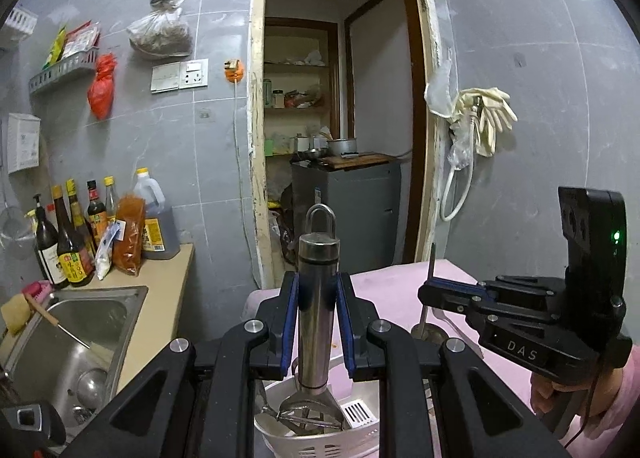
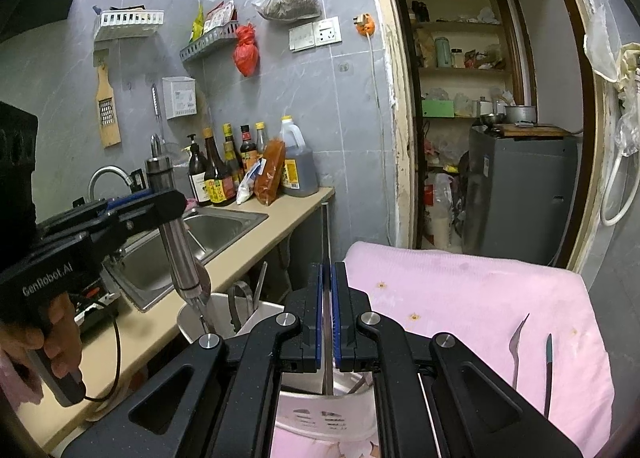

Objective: Organize utensils
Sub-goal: 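Lower the masher and skewer down into the caddy with both tools, then open both tools to release the masher and skewer in the caddy, then move both tools back over the remaining fork and teal-handled knife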

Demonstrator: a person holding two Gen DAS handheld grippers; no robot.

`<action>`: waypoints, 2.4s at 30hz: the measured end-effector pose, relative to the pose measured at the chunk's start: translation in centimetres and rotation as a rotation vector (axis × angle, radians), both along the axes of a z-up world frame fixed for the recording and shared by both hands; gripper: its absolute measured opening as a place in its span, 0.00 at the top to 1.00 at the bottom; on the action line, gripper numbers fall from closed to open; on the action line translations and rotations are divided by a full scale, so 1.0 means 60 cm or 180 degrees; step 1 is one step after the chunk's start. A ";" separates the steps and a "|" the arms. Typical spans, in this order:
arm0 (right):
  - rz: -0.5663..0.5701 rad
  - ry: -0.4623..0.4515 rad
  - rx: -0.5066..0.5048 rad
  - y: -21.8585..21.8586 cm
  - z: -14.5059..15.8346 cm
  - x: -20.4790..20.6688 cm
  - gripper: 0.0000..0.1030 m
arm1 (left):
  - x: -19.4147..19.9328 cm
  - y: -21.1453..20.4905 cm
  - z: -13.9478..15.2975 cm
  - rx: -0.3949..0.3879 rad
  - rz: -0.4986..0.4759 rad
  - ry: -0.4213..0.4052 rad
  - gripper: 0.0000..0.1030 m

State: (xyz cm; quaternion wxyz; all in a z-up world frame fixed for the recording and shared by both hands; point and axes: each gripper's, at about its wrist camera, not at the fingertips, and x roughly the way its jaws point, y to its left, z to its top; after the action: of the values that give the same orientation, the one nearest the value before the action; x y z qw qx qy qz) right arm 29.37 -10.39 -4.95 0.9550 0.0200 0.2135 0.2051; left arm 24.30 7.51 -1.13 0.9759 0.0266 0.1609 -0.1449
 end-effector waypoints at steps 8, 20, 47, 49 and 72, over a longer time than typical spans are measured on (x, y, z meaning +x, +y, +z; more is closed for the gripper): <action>-0.0005 0.0062 0.0030 -0.003 0.000 -0.007 0.81 | -0.012 0.007 0.003 -0.0015 0.0017 0.0029 0.82; -0.0157 -0.0029 0.0135 -0.037 0.029 -0.035 0.47 | -0.030 -0.012 -0.022 0.0267 0.0107 0.0175 0.83; -0.1255 -0.0630 -0.0213 -0.220 0.143 -0.145 0.01 | -0.079 -0.099 0.026 -0.0330 0.0376 0.0113 0.08; -0.1341 -0.0654 -0.0257 -0.239 0.147 -0.151 0.01 | -0.083 -0.112 0.031 -0.0329 0.0392 0.0072 0.05; -0.1564 -0.0550 -0.0507 -0.430 0.111 -0.142 0.01 | -0.043 -0.325 0.042 -0.0105 0.0396 -0.0108 0.01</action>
State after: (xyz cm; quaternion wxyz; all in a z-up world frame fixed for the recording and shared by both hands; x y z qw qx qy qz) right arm 20.85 -36.19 1.70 0.9893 -0.0216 0.1354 -0.0493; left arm 21.73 -12.02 1.39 0.9859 0.0028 0.1432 -0.0861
